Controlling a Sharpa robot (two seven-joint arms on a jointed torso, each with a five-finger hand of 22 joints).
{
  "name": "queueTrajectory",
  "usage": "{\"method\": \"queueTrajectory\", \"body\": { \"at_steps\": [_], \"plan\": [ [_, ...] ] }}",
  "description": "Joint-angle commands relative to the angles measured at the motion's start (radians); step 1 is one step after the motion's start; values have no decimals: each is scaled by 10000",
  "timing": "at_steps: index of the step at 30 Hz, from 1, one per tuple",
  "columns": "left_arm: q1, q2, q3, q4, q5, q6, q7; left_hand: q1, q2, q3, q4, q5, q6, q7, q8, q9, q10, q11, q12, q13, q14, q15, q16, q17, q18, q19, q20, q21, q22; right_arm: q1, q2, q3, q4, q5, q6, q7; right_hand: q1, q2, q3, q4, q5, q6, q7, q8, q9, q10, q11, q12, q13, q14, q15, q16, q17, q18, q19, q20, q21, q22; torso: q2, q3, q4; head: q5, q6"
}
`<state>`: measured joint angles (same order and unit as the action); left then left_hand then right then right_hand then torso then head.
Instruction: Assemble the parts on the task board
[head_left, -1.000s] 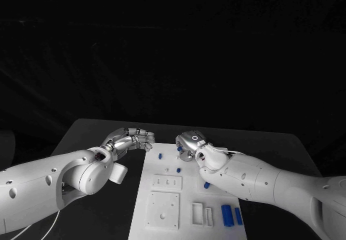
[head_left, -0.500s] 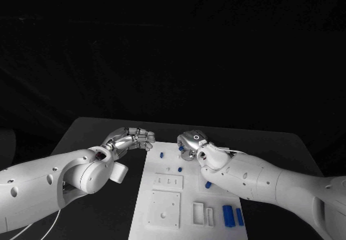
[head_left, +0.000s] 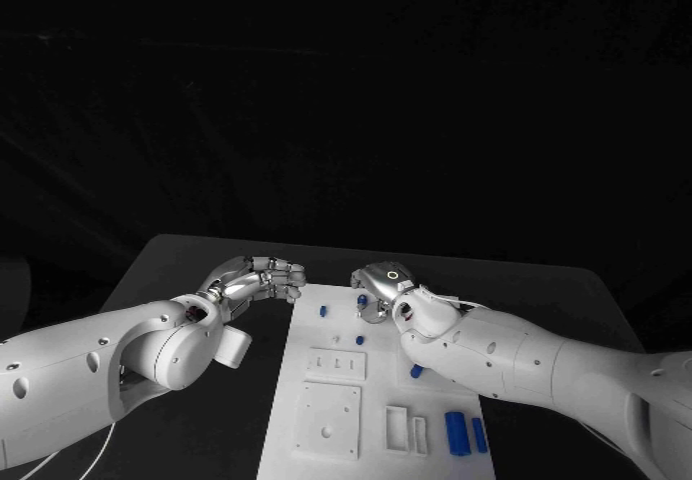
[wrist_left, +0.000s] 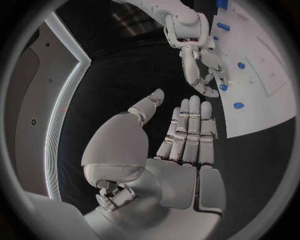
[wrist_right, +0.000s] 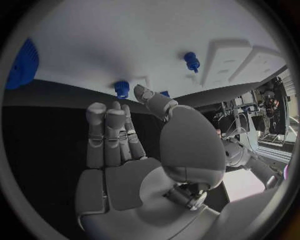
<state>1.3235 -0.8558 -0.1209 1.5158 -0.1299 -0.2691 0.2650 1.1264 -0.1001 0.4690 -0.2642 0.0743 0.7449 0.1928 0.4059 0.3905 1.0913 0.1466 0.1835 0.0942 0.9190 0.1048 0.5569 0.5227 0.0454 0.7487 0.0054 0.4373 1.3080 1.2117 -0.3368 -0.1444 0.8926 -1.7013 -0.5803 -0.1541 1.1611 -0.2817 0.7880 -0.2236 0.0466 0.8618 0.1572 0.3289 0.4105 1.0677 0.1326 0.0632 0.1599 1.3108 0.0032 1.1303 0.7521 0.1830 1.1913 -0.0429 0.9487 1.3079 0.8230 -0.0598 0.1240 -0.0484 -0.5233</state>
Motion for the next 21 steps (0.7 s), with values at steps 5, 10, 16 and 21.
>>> {"method": "queueTrajectory", "body": {
  "at_steps": [5,10,16,21],
  "plan": [
    [46,-62,9,-24,4,16,76,-92,-18,-6,-68,-24,28,-8,-41,-19,-70,-7,-51,-13,-78,-8,10,-11,85,-82,-22,62,210,177,-1193,772,1674,608,-256,186,19,-85,-185,35,35,-43,6,-21,15,119,-63,108,-63,-86,84,-3,-61,788,43,95,-110,-46,-21,4,-72,-20,106],
    [45,-41,7,-188,8,34,91,-93,-20,-5,-69,-26,26,-7,-42,-21,-71,-5,-52,-14,-78,-9,11,-12,85,-82,-22,63,210,344,-2502,1366,2984,1410,408,286,56,-68,-278,180,38,277,117,165,91,1361,-469,737,282,-41,-303,58,-114,788,112,95,-103,-19,-77,12,-193,-4,243],
    [45,-31,6,-363,9,51,105,-96,-18,-2,-69,-27,26,-6,-43,-23,-70,-5,-53,-15,-76,-9,13,-12,85,-82,-22,65,210,556,-3239,1401,3086,2252,1513,444,-172,-37,-969,211,120,353,-222,215,188,2993,-1068,2398,2043,-65,-846,195,-58,788,136,32,-55,80,-152,31,-326,2,300],
    [44,-2,5,-467,9,78,112,-96,-16,1,-70,-28,25,-6,-43,-24,-69,-4,-54,-16,-75,-9,15,-12,86,-82,-22,67,210,555,-3169,1400,2459,2533,2312,559,-288,167,-1556,142,458,223,-201,-120,172,92,-1112,8985,8669,-33,-941,632,287,788,252,-98,33,236,-211,79,-467,80,306]
  ]
}}
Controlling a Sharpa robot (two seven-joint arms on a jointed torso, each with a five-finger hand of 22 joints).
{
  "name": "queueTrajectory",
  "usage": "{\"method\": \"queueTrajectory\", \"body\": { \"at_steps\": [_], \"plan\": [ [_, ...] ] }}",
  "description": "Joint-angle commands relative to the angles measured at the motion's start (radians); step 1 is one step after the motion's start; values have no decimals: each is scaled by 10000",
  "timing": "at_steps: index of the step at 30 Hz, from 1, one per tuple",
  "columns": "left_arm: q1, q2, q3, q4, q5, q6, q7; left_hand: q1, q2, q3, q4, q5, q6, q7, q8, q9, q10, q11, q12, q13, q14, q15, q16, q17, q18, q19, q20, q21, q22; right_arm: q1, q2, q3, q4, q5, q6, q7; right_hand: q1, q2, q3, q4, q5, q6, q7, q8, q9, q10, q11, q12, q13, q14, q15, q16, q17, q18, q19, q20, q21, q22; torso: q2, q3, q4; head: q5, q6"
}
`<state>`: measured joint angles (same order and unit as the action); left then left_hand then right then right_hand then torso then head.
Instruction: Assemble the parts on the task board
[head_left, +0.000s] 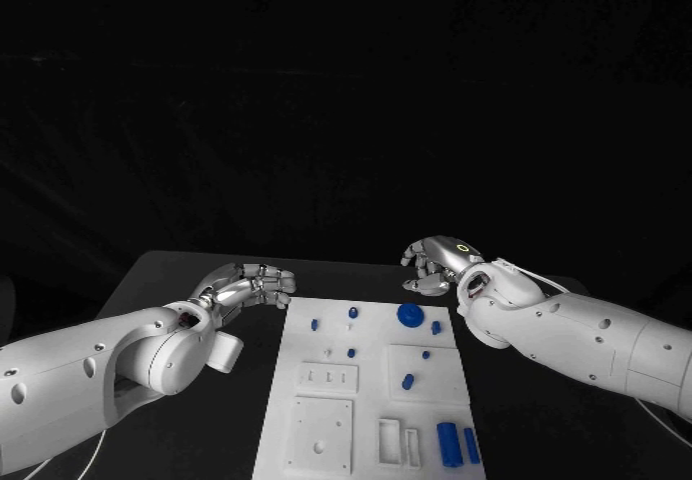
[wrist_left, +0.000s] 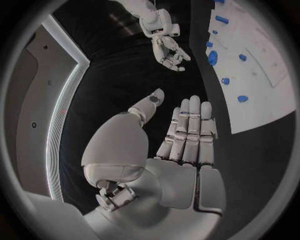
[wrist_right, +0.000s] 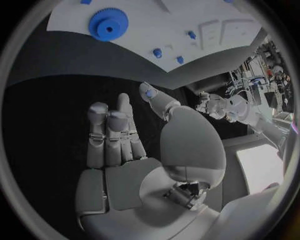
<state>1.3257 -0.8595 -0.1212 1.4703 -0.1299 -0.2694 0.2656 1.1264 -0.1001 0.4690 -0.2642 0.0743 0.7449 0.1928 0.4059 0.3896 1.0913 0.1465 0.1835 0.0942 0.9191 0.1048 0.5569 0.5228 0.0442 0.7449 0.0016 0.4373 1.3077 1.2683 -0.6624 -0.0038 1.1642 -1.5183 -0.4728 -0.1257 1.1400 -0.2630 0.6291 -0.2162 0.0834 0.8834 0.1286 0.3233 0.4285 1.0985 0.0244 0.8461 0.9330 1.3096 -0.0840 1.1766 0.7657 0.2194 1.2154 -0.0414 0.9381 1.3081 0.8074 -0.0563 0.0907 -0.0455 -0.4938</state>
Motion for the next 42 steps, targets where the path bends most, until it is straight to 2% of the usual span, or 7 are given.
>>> {"method": "queueTrajectory", "body": {
  "at_steps": [1,5,9,18,20,23,42],
  "plan": [
    [22,46,8,-24,9,95,106,-96,-15,1,-70,-29,25,-6,-43,-16,-69,-4,-54,-15,-75,-9,15,-13,98,-44,16,67,213,-13,132,-6,-385,711,1303,290,-97,-25,42,68,111,-3,101,-85,-10,-265,-19,1347,1109,-39,-77,239,221,424,16,-135,195,244,-56,54,-144,61,9],
    [20,99,7,-56,9,119,109,-97,-14,3,-71,-29,25,-5,-44,-17,-69,-3,-55,-16,-75,-9,16,-13,98,-44,16,68,213,-86,297,-13,-868,700,1533,327,-305,57,-207,-55,575,-117,131,-209,-22,-154,60,2677,2130,-71,44,905,856,424,126,-299,707,262,-47,108,-168,56,3],
    [18,123,4,-64,9,135,107,-98,-12,5,-72,-30,25,-5,-44,-18,-70,-2,-57,-17,-76,-9,16,-14,98,-45,17,69,212,-282,380,-26,-1076,565,1734,317,-442,171,-321,-179,798,-225,207,-300,-29,164,108,3544,2874,-194,81,1198,1255,424,85,-402,1082,252,-40,125,-148,89,-20],
    [17,97,2,-71,9,125,103,-104,-12,7,-73,-32,23,-3,-46,-20,-74,0,-61,-19,-78,-8,17,-15,98,-47,18,71,212,-640,711,-97,-1453,382,1962,235,-460,239,-376,-343,759,-512,314,-481,-108,416,212,3981,3261,-226,184,1305,1491,424,18,-471,1383,247,15,193,-142,27,-66],
    [17,88,2,-57,9,128,101,-104,-12,8,-73,-32,22,-3,-46,-21,-74,0,-61,-19,-78,-8,17,-15,98,-47,18,71,212,-687,722,-114,-1456,299,1959,230,-506,254,-410,-353,776,-570,341,-514,-122,404,238,4001,3276,-229,210,1318,1527,424,11,-477,1446,246,3,174,-125,56,-103],
    [17,69,1,-39,9,129,96,-105,-11,8,-73,-32,22,-3,-47,-21,-75,0,-62,-20,-79,-8,17,-16,98,-48,18,72,212,-751,749,-119,-1488,268,1879,240,-544,257,-440,-358,801,-597,356,-529,-128,389,253,4009,3282,-233,225,1321,1551,424,1,-481,1489,245,27,197,-123,68,-116],
    [19,25,2,-20,7,124,82,-109,-14,14,-79,-35,22,-1,-48,-26,-77,3,-68,-23,-84,-6,18,-19,98,-54,19,75,212,-803,898,-128,-1796,57,1313,136,-532,333,-357,-323,719,-711,401,-591,-154,363,299,4029,3287,-235,270,1314,1624,424,-47,-497,1604,229,25,182,-133,125,-178]
  ]
}}
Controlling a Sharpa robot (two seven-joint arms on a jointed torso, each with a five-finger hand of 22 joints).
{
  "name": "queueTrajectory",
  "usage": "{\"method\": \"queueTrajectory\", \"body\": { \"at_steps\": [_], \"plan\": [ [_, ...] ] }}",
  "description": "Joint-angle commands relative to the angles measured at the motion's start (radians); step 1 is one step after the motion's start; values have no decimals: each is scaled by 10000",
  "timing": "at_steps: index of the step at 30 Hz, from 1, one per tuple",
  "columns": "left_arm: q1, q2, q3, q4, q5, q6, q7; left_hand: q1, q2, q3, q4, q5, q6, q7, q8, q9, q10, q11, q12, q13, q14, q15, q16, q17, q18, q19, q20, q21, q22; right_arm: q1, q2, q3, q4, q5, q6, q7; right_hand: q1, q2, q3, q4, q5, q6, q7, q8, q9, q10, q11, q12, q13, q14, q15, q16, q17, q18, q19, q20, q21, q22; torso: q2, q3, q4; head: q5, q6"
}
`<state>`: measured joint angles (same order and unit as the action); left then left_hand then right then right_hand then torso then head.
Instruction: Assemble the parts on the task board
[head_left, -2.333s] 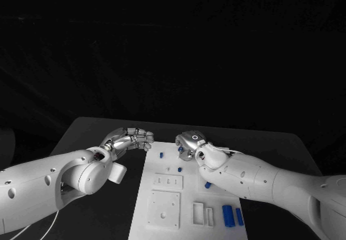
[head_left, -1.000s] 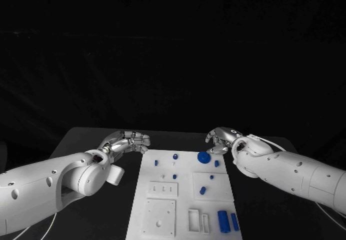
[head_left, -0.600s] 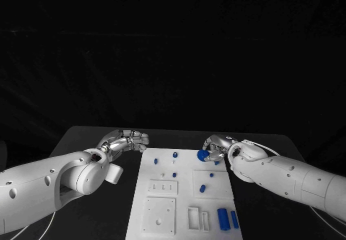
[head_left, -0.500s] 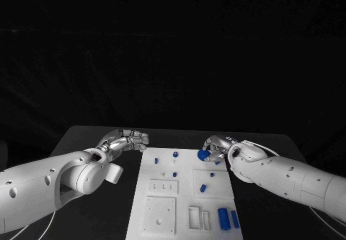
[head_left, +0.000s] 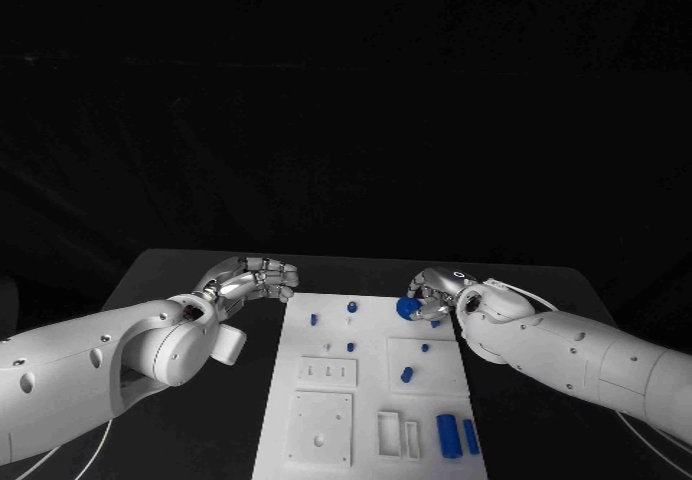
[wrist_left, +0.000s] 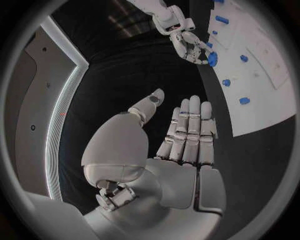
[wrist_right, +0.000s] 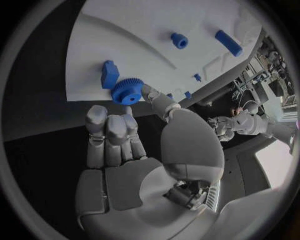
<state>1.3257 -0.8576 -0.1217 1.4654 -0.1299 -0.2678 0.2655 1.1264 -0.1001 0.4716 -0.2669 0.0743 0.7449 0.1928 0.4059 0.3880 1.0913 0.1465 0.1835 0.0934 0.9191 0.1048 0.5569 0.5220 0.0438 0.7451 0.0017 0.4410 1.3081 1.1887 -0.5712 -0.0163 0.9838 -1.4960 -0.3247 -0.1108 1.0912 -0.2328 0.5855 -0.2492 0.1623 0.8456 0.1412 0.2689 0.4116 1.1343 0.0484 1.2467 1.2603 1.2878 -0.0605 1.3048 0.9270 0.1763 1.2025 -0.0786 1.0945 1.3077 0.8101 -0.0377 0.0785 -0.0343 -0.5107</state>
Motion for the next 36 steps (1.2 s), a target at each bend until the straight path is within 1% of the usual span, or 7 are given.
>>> {"method": "queueTrajectory", "body": {
  "at_steps": [1,6,12,20,24,28,36],
  "plan": [
    [18,6,7,29,6,109,80,-109,-14,-12,-53,-35,22,-1,-48,-9,-77,3,-68,-16,-84,-6,18,-11,102,-55,18,38,208,-7,-22,-3,15,-166,-174,-17,-43,35,89,14,-76,-325,275,-42,17,20,59,35,23,-16,34,31,15,855,80,-125,46,233,-5,-5,-15,14,-19],
    [18,18,7,9,2,109,68,-109,-14,-9,-55,-35,24,-1,-47,-10,-77,3,-69,-17,-85,-6,18,-12,102,-57,18,39,208,-6,-39,-3,7,-165,-142,-49,-32,46,127,32,-91,-299,273,-27,23,60,57,70,48,-12,33,31,31,855,76,-128,70,231,4,-3,-22,15,-38],
    [18,50,7,-11,2,123,67,-109,-15,-6,-57,-36,24,-1,-47,-11,-77,3,-71,-17,-86,-5,19,-13,102,-59,18,40,208,-6,68,-3,-173,-166,-28,-61,-31,51,151,47,-102,-285,270,-20,26,39,55,58,33,-10,31,29,41,855,71,-129,85,230,16,-7,-16,5,-58],
    [18,42,7,7,2,123,63,-113,-15,-4,-58,-37,25,-1,-47,-13,-76,4,-73,-19,-87,-5,20,-14,102,-61,19,42,208,-11,233,-43,-387,-182,67,-83,-48,83,194,87,-140,-265,266,-9,30,104,50,113,78,-8,27,24,62,855,60,-129,114,227,12,12,3,27,-101],
    [18,34,7,15,1,128,62,-114,-17,-3,-59,-38,25,-1,-47,-14,-76,4,-74,-19,-88,-5,21,-15,102,-62,19,43,208,-25,272,-63,-415,-189,94,-78,-70,88,202,108,-157,-262,264,-7,30,139,49,143,102,-3,26,26,73,855,59,-130,132,227,39,17,19,11,-91],
    [18,46,7,-8,0,126,56,-114,-16,0,-60,-38,25,-1,-47,-15,-76,4,-74,-20,-89,-4,21,-15,102,-63,19,44,208,-50,307,-84,-420,-201,160,-101,-92,90,205,126,-163,-252,263,-2,32,150,48,155,109,-1,25,26,82,855,56,-130,146,227,41,12,0,46,-122],
    [18,60,7,-30,0,142,49,-115,-15,3,-61,-38,26,-1,-47,-17,-76,5,-76,-21,-90,-4,22,-16,102,-65,20,46,207,-105,316,-131,-539,-223,299,-103,-88,167,277,171,-181,-180,243,37,48,188,30,194,135,4,10,19,110,855,39,-137,183,223,39,7,-5,31,-183]
  ]
}}
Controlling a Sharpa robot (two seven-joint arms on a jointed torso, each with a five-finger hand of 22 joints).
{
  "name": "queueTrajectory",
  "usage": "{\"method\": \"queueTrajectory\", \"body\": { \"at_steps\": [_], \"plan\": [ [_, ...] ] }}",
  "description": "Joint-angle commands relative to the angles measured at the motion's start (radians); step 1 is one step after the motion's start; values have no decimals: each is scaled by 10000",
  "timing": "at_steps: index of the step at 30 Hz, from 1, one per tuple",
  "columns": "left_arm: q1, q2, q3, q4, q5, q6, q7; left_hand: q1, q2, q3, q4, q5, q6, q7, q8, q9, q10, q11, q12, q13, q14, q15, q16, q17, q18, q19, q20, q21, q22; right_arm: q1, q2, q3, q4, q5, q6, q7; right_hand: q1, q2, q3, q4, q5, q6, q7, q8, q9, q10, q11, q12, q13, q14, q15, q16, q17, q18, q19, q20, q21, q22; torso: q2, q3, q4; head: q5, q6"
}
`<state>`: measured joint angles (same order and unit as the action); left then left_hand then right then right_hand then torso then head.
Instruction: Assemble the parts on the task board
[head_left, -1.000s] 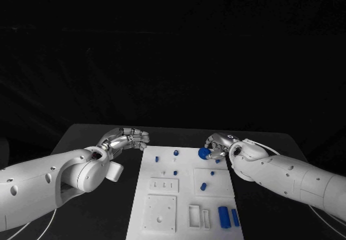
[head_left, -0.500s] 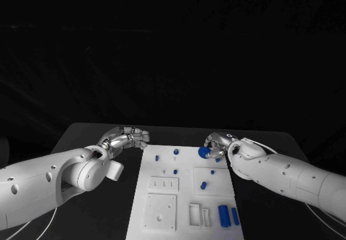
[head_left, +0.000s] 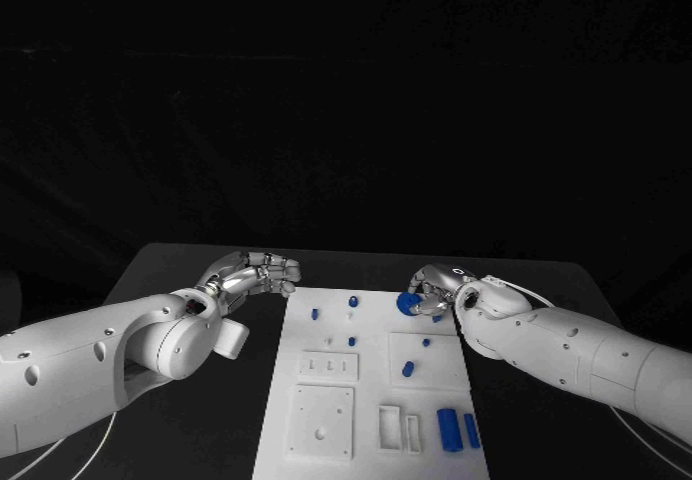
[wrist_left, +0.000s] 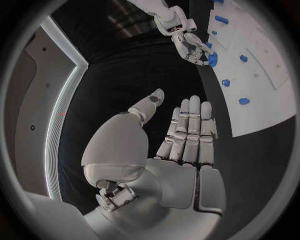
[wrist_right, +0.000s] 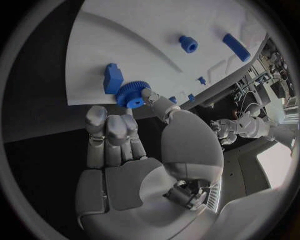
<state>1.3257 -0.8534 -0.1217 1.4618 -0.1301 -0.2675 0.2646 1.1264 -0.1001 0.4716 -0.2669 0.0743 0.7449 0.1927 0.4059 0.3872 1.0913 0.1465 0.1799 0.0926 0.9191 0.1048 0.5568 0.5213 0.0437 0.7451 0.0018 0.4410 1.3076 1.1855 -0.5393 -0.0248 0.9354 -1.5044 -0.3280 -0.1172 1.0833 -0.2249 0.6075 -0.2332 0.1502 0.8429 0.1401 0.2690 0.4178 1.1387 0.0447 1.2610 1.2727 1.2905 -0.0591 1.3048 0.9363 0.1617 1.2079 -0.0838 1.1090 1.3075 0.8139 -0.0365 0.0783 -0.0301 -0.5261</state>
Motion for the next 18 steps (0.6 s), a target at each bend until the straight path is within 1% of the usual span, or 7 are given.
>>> {"method": "queueTrajectory", "body": {
  "at_steps": [1,5,7,10,13,18],
  "plan": [
    [18,15,7,10,1,137,59,-116,-14,4,-61,-38,26,-1,-47,-9,-76,5,-40,-13,-90,-4,23,-9,103,-65,19,46,212,-81,-1,-52,-56,-139,347,-39,-5,105,86,27,-83,-135,249,46,-11,154,62,60,17,-22,-10,16,23,1001,-20,-86,46,223,2,-2,-3,-9,-34],
    [18,20,7,1,1,144,56,-117,-13,5,-61,-38,26,-1,-47,-10,-75,5,-41,-13,-90,-4,24,-10,103,-66,20,47,212,-104,21,-91,-71,-311,395,-70,7,149,234,110,-203,-16,217,106,10,215,32,110,55,-13,-37,2,52,1001,-40,-87,80,218,2,1,-6,5,-61],
    [18,20,7,3,1,144,53,-117,-13,6,-62,-38,26,-1,-47,-11,-75,5,-41,-13,-90,-4,24,-10,103,-66,20,48,212,-114,39,-103,-86,-533,524,-193,26,151,344,156,-280,156,169,196,44,261,-11,148,85,-6,-77,-9,71,1001,-51,-86,104,217,6,3,1,-4,-80],
    [18,14,7,1,0,146,46,-116,-12,8,-63,-38,26,-1,-47,-11,-75,5,-41,-14,-90,-4,24,-10,103,-67,20,48,212,-142,51,-159,-94,-1018,421,-250,99,99,516,157,-405,343,46,290,77,248,-128,136,74,1,-186,-41,91,1001,-80,-80,137,215,1,6,8,-2,-104],
    [18,9,7,-4,-4,144,39,-114,-12,10,-65,-38,26,-1,-47,-12,-75,5,-42,-14,-91,-4,25,-10,104,-68,19,49,212,-179,36,-191,-32,-1261,333,-280,187,12,608,75,-445,499,17,367,109,260,-158,137,75,13,-217,-64,109,1001,-95,-83,169,215,-3,6,3,7,-130],
    [18,8,7,-6,-20,144,40,-112,-11,13,-67,-37,27,-1,-47,-12,-75,4,-43,-14,-92,-4,25,-11,104,-68,19,50,212,-204,64,-231,16,-1627,235,-358,184,-5,651,35,-488,663,-37,448,148,286,-209,142,79,27,-263,-88,128,1001,-99,-78,204,211,-3,8,-5,20,-150]
  ]
}}
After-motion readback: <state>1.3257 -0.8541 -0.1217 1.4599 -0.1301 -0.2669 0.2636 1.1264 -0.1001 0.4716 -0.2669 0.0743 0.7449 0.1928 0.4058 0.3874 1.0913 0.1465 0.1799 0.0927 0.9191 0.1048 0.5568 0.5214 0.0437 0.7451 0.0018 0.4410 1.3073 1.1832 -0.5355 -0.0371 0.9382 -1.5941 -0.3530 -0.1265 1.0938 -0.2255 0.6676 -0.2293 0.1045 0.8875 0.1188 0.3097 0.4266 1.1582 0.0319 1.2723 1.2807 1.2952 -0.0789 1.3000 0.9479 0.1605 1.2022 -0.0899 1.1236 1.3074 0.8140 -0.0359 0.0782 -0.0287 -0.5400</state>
